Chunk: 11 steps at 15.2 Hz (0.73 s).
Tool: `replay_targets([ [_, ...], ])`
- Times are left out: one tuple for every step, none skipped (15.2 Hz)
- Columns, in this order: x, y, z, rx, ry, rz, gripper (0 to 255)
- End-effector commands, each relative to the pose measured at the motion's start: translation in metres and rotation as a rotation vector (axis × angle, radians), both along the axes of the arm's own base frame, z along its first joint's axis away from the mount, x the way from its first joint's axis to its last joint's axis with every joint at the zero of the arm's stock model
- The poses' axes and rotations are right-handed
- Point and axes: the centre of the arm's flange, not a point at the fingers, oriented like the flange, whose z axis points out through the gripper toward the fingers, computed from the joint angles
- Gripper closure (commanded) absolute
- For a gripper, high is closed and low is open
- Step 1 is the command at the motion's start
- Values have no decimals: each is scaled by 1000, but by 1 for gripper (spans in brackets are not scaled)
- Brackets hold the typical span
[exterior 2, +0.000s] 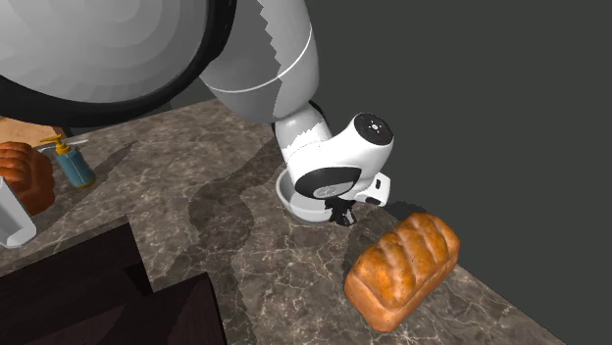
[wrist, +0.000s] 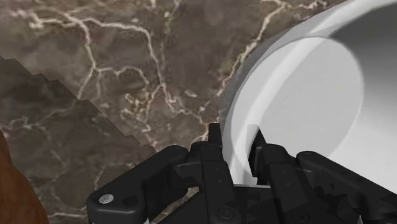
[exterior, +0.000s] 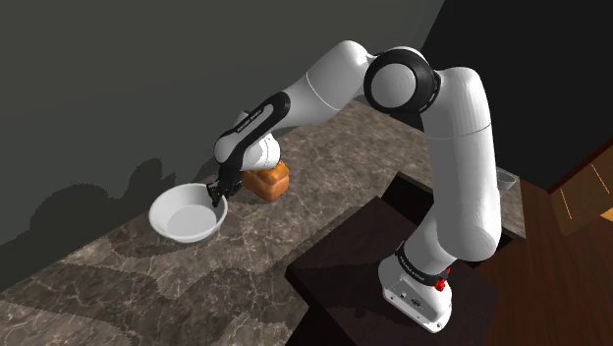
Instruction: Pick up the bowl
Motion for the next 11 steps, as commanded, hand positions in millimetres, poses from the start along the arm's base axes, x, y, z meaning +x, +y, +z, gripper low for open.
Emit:
replay_targets([
  [0,0,0,0,0,1,255],
  [0,0,0,0,0,1,255],
  [0,0,-1,0,0,1,255],
  [0,0,0,0,0,1,255],
  [0,0,0,0,0,1,255],
  [0,-1,0,0,0,1,255],
  [0,-1,5,0,0,1,255],
  [0,-1,11,0,0,1,255],
  [0,-1,16,0,0,1,255],
  [0,-1,21,0,0,1,255],
  [0,-1,27,0,0,1,255],
])
